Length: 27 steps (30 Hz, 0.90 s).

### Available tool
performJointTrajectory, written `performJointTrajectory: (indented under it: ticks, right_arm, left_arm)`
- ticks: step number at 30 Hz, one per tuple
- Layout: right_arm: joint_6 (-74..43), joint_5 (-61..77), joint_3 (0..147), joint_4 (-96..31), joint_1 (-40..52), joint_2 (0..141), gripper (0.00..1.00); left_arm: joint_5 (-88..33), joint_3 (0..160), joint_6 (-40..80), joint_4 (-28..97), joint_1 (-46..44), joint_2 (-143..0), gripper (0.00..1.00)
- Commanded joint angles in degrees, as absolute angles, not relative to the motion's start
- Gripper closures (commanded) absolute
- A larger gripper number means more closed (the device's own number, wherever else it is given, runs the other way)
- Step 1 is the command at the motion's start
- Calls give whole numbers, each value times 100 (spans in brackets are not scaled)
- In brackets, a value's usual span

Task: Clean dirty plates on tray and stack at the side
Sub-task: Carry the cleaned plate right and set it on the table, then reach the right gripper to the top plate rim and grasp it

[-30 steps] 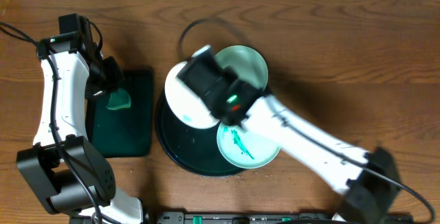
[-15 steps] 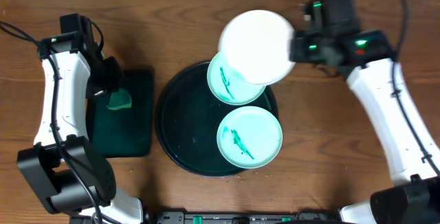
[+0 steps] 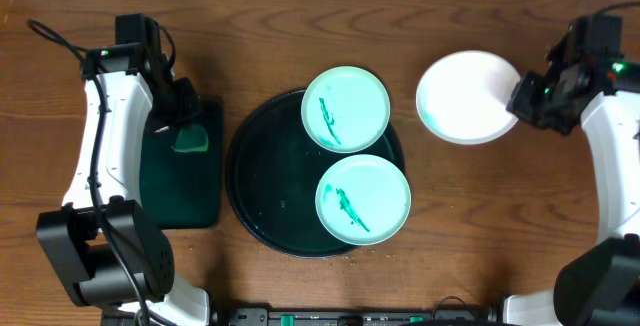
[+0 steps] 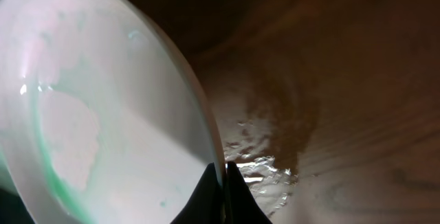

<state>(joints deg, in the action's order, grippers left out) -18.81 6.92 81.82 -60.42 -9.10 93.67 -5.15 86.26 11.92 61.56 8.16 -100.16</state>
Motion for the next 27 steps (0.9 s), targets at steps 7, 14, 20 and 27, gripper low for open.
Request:
performJointTrajectory:
  ticks: [7,14,20,27]
  right_arm:
    - [-1590,456,6294,-4292,-1116,9301,99]
    - [-1282,456,5747,-3566,-1116,9301,97]
    - [-891,921,6152,-4025,-1087,9301,66]
    - [-626,1533,7830,-4600,-281,9338,53]
  left_arm:
    - [-447,8755,1120,6036,598,-9918,93]
    - [-447,8755,1120,5992,460,-9918,93]
    - [-447,8755,1118,5990,440,-9918,93]
    - [-447,8755,1120,5992,440,-9918,93]
